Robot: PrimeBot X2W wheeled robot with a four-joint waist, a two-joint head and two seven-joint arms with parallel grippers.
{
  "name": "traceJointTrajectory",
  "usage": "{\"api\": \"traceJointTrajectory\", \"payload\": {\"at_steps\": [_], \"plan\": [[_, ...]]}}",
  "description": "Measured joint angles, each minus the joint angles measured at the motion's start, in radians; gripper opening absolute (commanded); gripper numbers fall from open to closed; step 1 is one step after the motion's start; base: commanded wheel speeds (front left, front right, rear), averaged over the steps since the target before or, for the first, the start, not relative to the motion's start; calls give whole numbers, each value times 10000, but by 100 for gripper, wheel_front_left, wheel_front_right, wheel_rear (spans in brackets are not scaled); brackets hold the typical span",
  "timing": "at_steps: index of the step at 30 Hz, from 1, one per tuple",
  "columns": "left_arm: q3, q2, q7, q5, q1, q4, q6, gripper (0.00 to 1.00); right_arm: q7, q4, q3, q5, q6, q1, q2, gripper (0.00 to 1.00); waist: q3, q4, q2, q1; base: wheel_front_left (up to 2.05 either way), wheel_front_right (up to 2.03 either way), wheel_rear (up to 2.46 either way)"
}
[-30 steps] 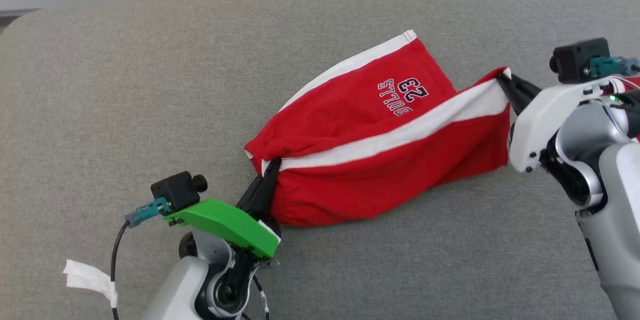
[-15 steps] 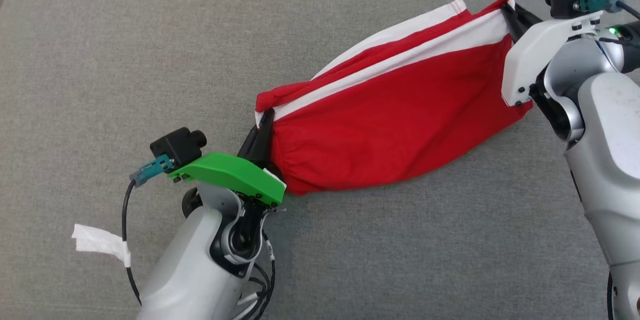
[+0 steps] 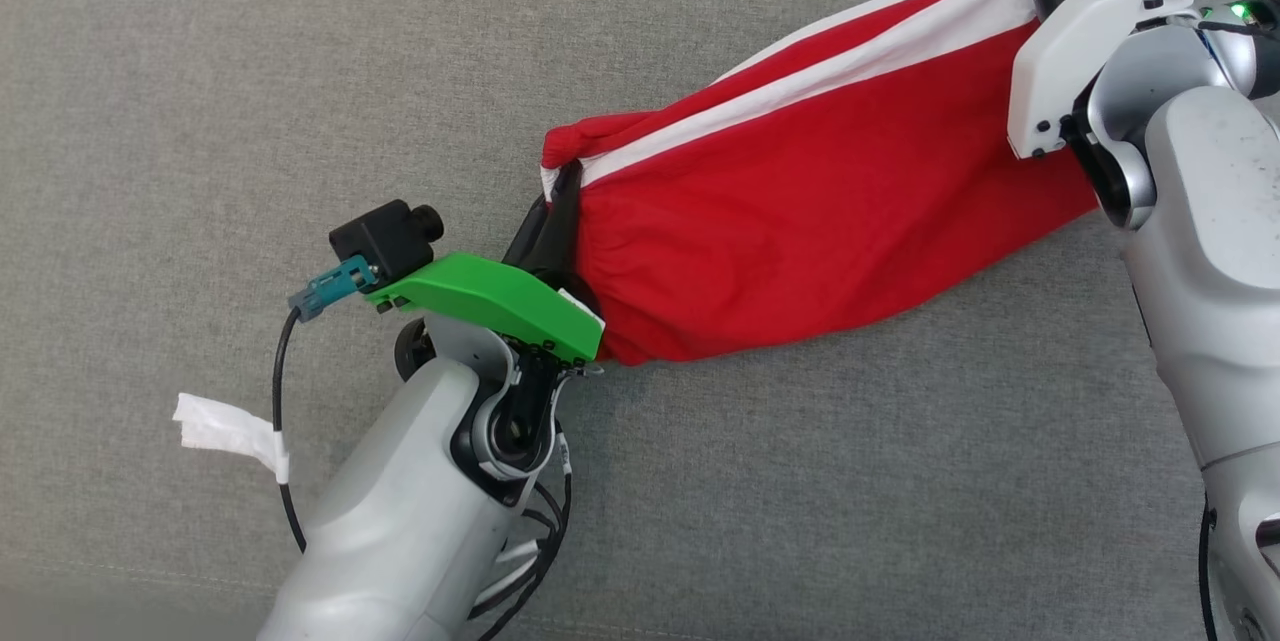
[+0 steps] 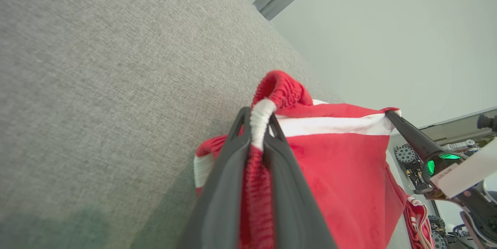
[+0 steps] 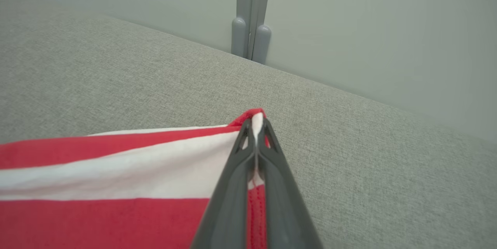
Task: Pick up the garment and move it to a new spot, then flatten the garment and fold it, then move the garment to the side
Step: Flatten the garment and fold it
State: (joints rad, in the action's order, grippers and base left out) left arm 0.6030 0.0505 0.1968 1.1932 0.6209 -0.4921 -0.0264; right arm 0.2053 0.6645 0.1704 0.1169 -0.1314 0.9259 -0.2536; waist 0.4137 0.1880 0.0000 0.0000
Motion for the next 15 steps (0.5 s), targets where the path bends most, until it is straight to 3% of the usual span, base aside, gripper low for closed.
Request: {"api": "traceJointTrajectory", "payload": {"at_steps": [1,2,4,5,6,15], "plan": [[92,0,79,73,67,-40,8,22,-102,142,-67,-82,0,66,46,0,6,18,0,0,0,0,0],[161,-2,113,144,132,-84,13,35,-199,284,-136,-144,0,106,117,0,4,25,0,0,0,0,0],[293,-2,192,240,220,-198,61,99,-322,585,-199,-228,0,148,240,0,-14,23,0,0,0,0,0],[359,-2,251,303,266,-272,77,100,-391,771,-238,-238,0,188,303,33,-30,18,0,0,0,0,0],[420,-2,288,341,310,-347,82,100,-454,911,-270,-240,0,235,357,100,-45,7,0,0,0,0,0],[324,-8,612,-274,604,-953,332,100,-1384,1720,-470,-153,0,592,644,100,-326,-73,0,0,0,0,0]]}}
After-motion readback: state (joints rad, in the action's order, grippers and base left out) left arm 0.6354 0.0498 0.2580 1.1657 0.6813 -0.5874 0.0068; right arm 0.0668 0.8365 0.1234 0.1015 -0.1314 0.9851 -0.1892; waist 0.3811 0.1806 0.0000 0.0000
